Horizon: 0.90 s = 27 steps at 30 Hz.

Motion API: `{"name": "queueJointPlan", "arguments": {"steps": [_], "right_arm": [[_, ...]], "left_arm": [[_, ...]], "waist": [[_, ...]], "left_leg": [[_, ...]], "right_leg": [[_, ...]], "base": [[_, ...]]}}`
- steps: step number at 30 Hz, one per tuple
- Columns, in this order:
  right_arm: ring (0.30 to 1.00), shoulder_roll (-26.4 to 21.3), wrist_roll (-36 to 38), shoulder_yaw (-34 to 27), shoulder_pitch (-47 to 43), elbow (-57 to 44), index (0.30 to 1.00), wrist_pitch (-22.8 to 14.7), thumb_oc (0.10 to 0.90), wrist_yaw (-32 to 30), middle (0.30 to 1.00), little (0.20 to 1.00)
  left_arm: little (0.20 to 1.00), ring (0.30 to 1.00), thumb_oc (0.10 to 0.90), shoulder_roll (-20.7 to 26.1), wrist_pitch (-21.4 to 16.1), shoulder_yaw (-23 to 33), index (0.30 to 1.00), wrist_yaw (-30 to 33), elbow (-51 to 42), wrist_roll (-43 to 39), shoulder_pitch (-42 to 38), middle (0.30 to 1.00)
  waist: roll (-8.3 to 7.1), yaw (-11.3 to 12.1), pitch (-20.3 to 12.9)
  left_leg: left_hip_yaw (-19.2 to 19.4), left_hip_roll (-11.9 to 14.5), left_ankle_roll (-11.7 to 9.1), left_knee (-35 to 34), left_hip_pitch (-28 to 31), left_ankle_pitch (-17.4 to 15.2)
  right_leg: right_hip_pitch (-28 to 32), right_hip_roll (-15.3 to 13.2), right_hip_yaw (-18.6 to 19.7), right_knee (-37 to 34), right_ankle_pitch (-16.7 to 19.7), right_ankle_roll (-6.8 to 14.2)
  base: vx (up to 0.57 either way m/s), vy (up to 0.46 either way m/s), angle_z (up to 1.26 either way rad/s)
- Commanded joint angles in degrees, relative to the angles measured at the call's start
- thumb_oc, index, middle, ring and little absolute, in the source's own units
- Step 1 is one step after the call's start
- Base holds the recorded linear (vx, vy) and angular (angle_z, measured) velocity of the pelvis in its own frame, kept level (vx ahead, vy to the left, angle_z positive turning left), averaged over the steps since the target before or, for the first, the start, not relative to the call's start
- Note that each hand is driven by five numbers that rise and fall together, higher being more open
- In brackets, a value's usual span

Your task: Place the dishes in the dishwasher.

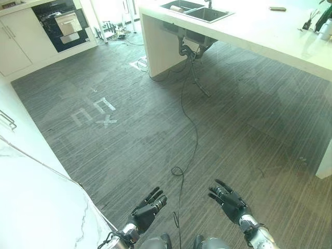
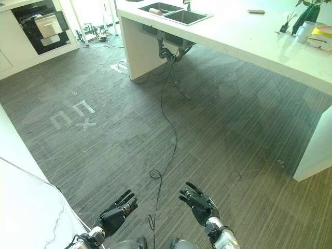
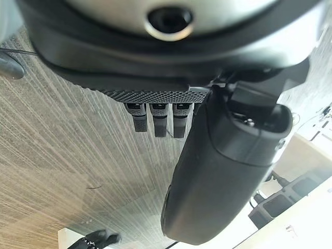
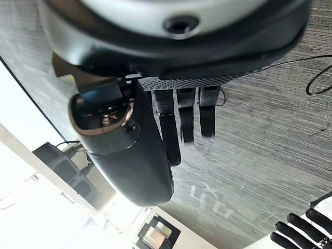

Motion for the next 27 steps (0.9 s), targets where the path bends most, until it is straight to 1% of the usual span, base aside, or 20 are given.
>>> {"name": "queueJointPlan", "arguments": {"steps": [1, 2, 3, 4, 5, 6, 8, 10, 13, 15, 17, 18, 19, 20, 21, 23, 24, 25, 26, 27], "right_arm": [[0.900, -1.7, 1.6, 0.5, -3.3, -2.8, 0.900, -3.8, 0.800, 0.6, 0.900, 0.900], [0.900, -2.0, -1.4, 0.8, -3.2, -2.3, 0.900, -4.4, 0.800, -1.8, 0.900, 0.900], [0.900, -2.5, -5.8, 0.9, -3.3, -1.8, 0.900, -4.6, 0.800, -3.7, 0.900, 0.900], [0.900, -4.0, -13.6, 2.0, -3.7, 0.1, 0.900, -6.7, 0.800, -6.9, 0.900, 0.900], [0.900, -4.3, -14.5, 2.3, -3.8, 0.4, 0.900, -7.2, 0.800, -7.3, 0.900, 0.900], [0.900, -4.8, -15.4, 2.9, -4.1, 0.6, 0.900, -8.0, 0.800, -8.7, 0.900, 0.900], [0.900, -5.6, -15.4, 3.4, -4.5, 0.6, 0.900, -7.9, 0.800, -9.5, 0.900, 0.900], [0.900, -6.5, -16.2, 3.7, -4.9, 0.7, 0.900, -7.8, 0.800, -10.1, 0.900, 0.900], [0.900, -7.2, -18.1, 3.6, -5.3, 1.7, 0.900, -7.5, 0.800, -9.9, 0.900, 0.900], [0.900, -7.6, -18.9, 4.0, -5.8, 3.1, 0.900, -7.3, 0.800, -9.5, 0.900, 0.900], [0.900, -7.9, -19.5, 4.6, -6.4, 3.3, 0.900, -7.1, 0.800, -9.8, 0.900, 0.900], [0.900, -8.2, -21.0, 5.4, -7.8, 3.6, 0.900, -6.7, 0.800, -10.3, 0.900, 0.900], [0.900, -8.2, -21.0, 5.5, -7.9, 3.7, 0.900, -6.6, 0.800, -10.4, 0.900, 0.900], [0.900, -8.3, -20.9, 5.7, -8.2, 3.9, 0.900, -6.5, 0.800, -10.5, 0.900, 0.900], [0.900, -8.3, -21.1, 5.7, -8.4, 4.7, 0.900, -7.0, 0.800, -10.2, 0.900, 0.900], [0.900, -8.3, -22.4, 5.2, -8.2, 5.0, 0.900, -7.3, 0.800, -9.3, 0.900, 0.900], [0.900, -8.3, -22.6, 5.0, -7.3, 4.4, 0.900, -7.2, 0.800, -9.8, 0.900, 0.900], [0.900, -8.3, -22.4, 4.9, -7.0, 4.4, 0.900, -7.4, 0.800, -10.0, 0.900, 0.900], [0.900, -8.3, -21.6, 4.4, -6.2, 4.4, 0.900, -8.0, 0.800, -10.2, 0.900, 0.900], [0.900, -8.1, -22.0, 4.6, -6.2, 4.5, 0.900, -8.5, 0.800, -10.7, 0.900, 0.900]], "left_arm": [[0.900, 0.900, 0.800, 0.7, -2.2, 0.3, 0.900, -3.5, -4.2, 1.5, -3.2, 0.900], [0.900, 0.900, 0.800, 1.0, -2.7, 0.0, 0.900, -1.2, -3.7, 2.0, -3.4, 0.900], [0.900, 0.900, 0.800, 1.2, -3.3, 0.1, 0.900, 1.9, -3.3, 6.3, -3.8, 0.900], [0.900, 0.900, 0.800, 2.3, -4.6, -0.6, 0.900, 6.7, -1.5, 14.1, -4.7, 0.900], [0.900, 0.900, 0.800, 2.5, -5.0, -0.8, 0.900, 8.0, -1.3, 15.8, -4.8, 0.900], [0.900, 0.900, 0.800, 3.0, -6.2, -1.4, 0.900, 11.2, -0.6, 20.1, -5.0, 0.900], [0.900, 0.900, 0.800, 3.7, -8.2, -2.5, 0.900, 13.0, 1.0, 24.3, -5.8, 0.900], [0.900, 0.900, 0.800, 4.0, -9.1, -3.6, 0.900, 15.2, 1.3, 27.0, -7.0, 0.900], [0.900, 0.900, 0.800, 4.2, -9.6, -4.1, 0.900, 16.9, 1.9, 29.3, -8.0, 0.900], [0.900, 0.900, 0.800, 3.9, -9.2, -4.0, 0.900, 18.4, 2.8, 30.4, -8.9, 0.900], [0.900, 0.900, 0.800, 3.7, -9.3, -3.8, 0.900, 18.9, 3.5, 30.0, -9.4, 0.900], [0.900, 0.900, 0.800, 3.2, -11.0, -2.7, 0.900, 19.3, 4.5, 29.0, -9.5, 0.900], [0.900, 0.900, 0.800, 3.2, -11.0, -2.6, 0.900, 19.4, 4.5, 28.8, -9.4, 0.900], [0.900, 0.900, 0.800, 3.2, -11.2, -2.3, 0.900, 19.3, 4.5, 28.7, -9.4, 0.900], [0.900, 0.900, 0.800, 3.1, -11.7, -2.0, 0.900, 19.2, 4.5, 28.3, -9.0, 0.900], [0.900, 0.900, 0.800, 2.8, -12.6, -1.4, 0.900, 19.3, 4.2, 28.2, -8.1, 0.900], [0.900, 0.900, 0.800, 2.9, -12.2, -1.0, 0.900, 19.2, 3.7, 27.7, -7.4, 0.900], [0.900, 0.900, 0.800, 3.0, -11.8, -1.1, 0.900, 19.1, 3.5, 27.8, -7.4, 0.900], [0.900, 0.900, 0.800, 3.0, -11.0, -1.3, 0.900, 18.8, 3.6, 28.2, -7.3, 0.900], [0.900, 0.900, 0.800, 2.6, -11.2, -1.2, 0.900, 18.6, 3.8, 28.0, -6.7, 0.900]], "waist": [[0.20, 0.5, -1.0], [0.22, 0.3, -0.9], [0.18, 0.2, -0.9], [0.05, 0.1, -0.5], [0.04, 0.1, -0.4], [-0.01, 0.0, -0.2], [-0.10, -0.3, 0.0], [0.06, -0.8, 0.2], [0.24, -1.2, 0.5], [0.40, -1.3, 0.7], [0.45, -1.2, 1.0], [-1.17, 0.0, 2.9], [-1.37, 0.2, 3.3], [-1.37, 0.6, 4.2], [-0.92, 1.2, 5.7], [-0.26, 1.7, 7.0], [1.32, 1.8, 8.0], [1.61, 1.7, 8.1], [1.97, 1.6, 8.0], [2.06, 1.9, 7.1]], "left_leg": [[-0.3, 2.6, -4.9, 1.5, 2.3, -9.2], [-0.2, 2.7, -5.0, 1.5, 2.5, -9.2], [0.0, 2.8, -5.0, 1.5, 2.5, -9.2], [0.1, 3.0, -5.1, 1.5, 2.5, -9.0], [0.1, 3.1, -5.1, 1.5, 2.5, -8.9], [0.1, 3.2, -5.2, 1.5, 2.5, -8.8], [0.1, 3.4, -5.3, 1.5, 2.6, -8.6], [0.2, 3.7, -5.5, 1.5, 2.6, -8.3], [0.3, 4.2, -5.9, 1.5, 2.8, -7.9], [0.1, 4.4, -6.4, 1.5, 3.1, -7.2], [-0.3, 3.7, -6.3, 1.5, 3.9, -6.5], [-1.0, -0.6, -4.5, 1.5, 6.2, -3.1], [-1.3, -0.9, -4.5, 2.6, 5.5, -2.6], [-2.1, -1.0, -4.6, 7.7, 2.7, -1.6], [-2.8, -1.7, -5.1, 11.3, -1.5, 0.6], [-2.7, -2.4, -5.7, 6.0, -3.5, 4.2], [-1.1, 0.6, -7.4, 1.5, -9.1, 8.3], [-0.3, 1.7, -7.8, 1.5, -10.7, 8.6], [4.0, 4.9, -8.6, 1.5, -14.1, 7.4], [6.6, 5.7, -8.1, 1.5, -13.5, 5.7]], "right_leg": [[3.2, -1.4, 0.6, 0.1, -8.6, 4.6], [3.4, -1.2, 0.7, 0.1, -8.7, 4.5], [3.4, -1.1, 0.7, 0.1, -8.8, 4.5], [3.4, -0.8, 0.7, 0.1, -8.8, 4.3], [3.4, -0.7, 0.7, 0.1, -8.8, 4.2], [3.4, -0.5, 0.8, 0.1, -8.8, 4.1], [3.3, -0.1, 1.0, 0.1, -8.8, 3.9], [3.3, 0.4, 1.2, 0.1, -8.9, 3.4], [3.4, 0.8, 1.3, 0.1, -9.0, 3.0], [3.5, 1.3, 1.6, 0.1, -9.1, 2.5], [3.5, 1.5, 2.1, 0.1, -9.0, 2.0], [4.2, 0.7, 5.6, 0.1, -8.1, 1.0], [4.4, 0.7, 6.0, 0.1, -8.0, 0.8], [4.8, 1.2, 6.7, 0.1, -7.8, 0.3], [5.6, 2.4, 7.9, 0.1, -7.6, -0.1], [6.8, 3.3, 8.5, 0.1, -8.1, 0.0], [8.2, 4.8, 6.6, 0.1, -9.0, -0.4], [8.7, 4.9, 5.8, 0.1, -9.3, -0.6], [10.7, 4.5, 2.7, 0.1, -10.8, -0.7], [11.9, 3.9, 1.4, 0.1, -12.1, -0.2]], "base": [[0.01, -0.047, 0.04], [0.01, -0.070, 0.12], [0.01, -0.111, 0.13], [0.00, -0.093, 0.19], [0.00, -0.098, 0.17], [0.00, -0.061, 0.16], [0.01, -0.085, 0.07], [0.03, -0.106, 0.06], [0.05, -0.117, 0.01], [0.09, -0.158, 0.01], [0.16, -0.144, 0.00], [0.25, -0.158, -0.10], [0.24, -0.152, -0.33], [0.15, -0.053, -0.37], [0.21, 0.002, -0.21], [0.38, 0.134, -0.07], [0.47, 0.192, -0.23], [0.64, 0.282, -0.15], [0.60, 0.355, 0.37], [0.86, 0.602, 0.45]]}}
